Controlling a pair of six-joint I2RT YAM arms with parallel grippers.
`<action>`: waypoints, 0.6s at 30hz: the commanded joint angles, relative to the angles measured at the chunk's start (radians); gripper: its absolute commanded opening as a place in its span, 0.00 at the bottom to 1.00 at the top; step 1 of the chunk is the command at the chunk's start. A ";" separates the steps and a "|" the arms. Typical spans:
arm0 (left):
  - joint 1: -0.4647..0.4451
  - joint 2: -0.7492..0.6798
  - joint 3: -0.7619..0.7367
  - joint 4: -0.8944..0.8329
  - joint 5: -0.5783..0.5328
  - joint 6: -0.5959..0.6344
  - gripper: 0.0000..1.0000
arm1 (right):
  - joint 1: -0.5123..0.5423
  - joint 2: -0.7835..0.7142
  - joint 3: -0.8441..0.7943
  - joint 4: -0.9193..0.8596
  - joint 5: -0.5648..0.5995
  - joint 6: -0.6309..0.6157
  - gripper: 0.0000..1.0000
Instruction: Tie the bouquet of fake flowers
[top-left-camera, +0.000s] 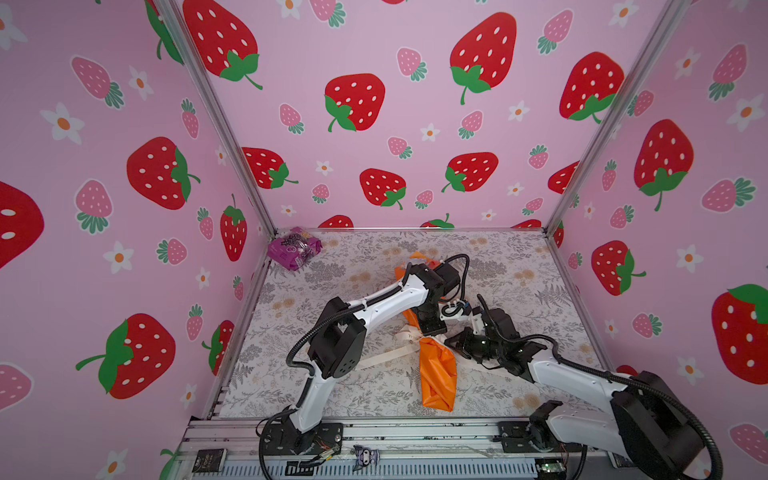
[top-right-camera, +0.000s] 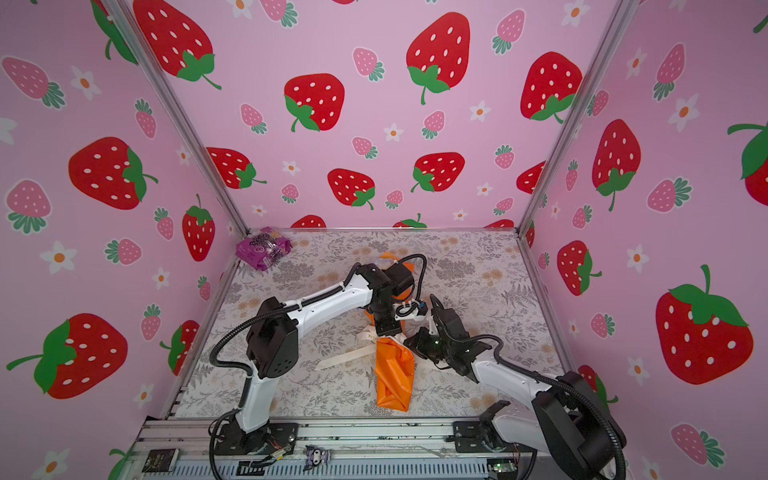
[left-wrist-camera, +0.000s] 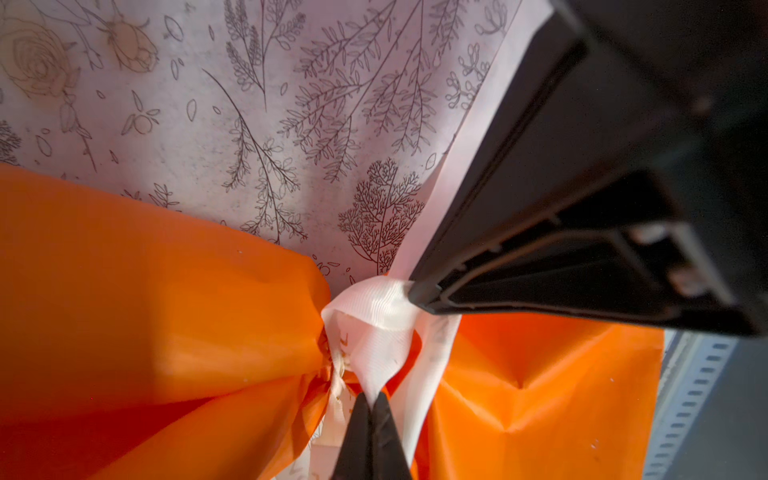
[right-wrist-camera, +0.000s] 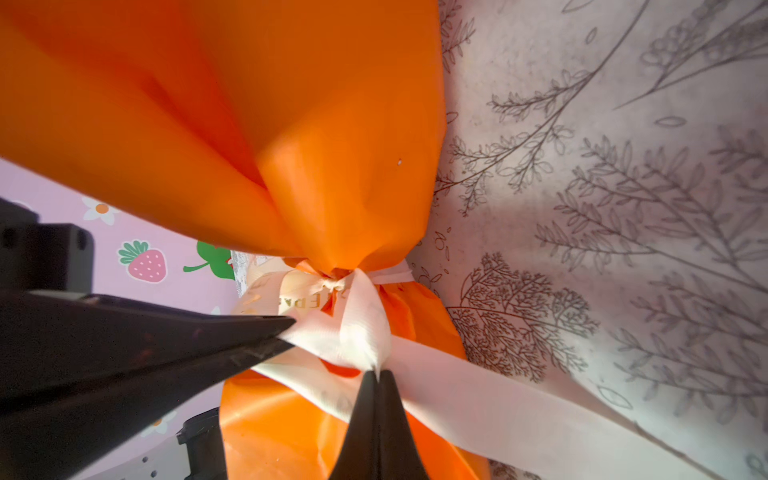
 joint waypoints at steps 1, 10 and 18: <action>0.008 -0.024 0.003 -0.021 0.076 -0.008 0.03 | -0.005 0.016 0.012 -0.026 0.010 -0.027 0.00; 0.013 -0.021 -0.016 -0.001 0.101 -0.044 0.03 | -0.006 0.019 0.013 -0.009 0.005 -0.024 0.00; 0.014 -0.016 -0.039 0.033 0.098 -0.070 0.09 | -0.006 0.008 0.007 -0.001 0.006 -0.013 0.00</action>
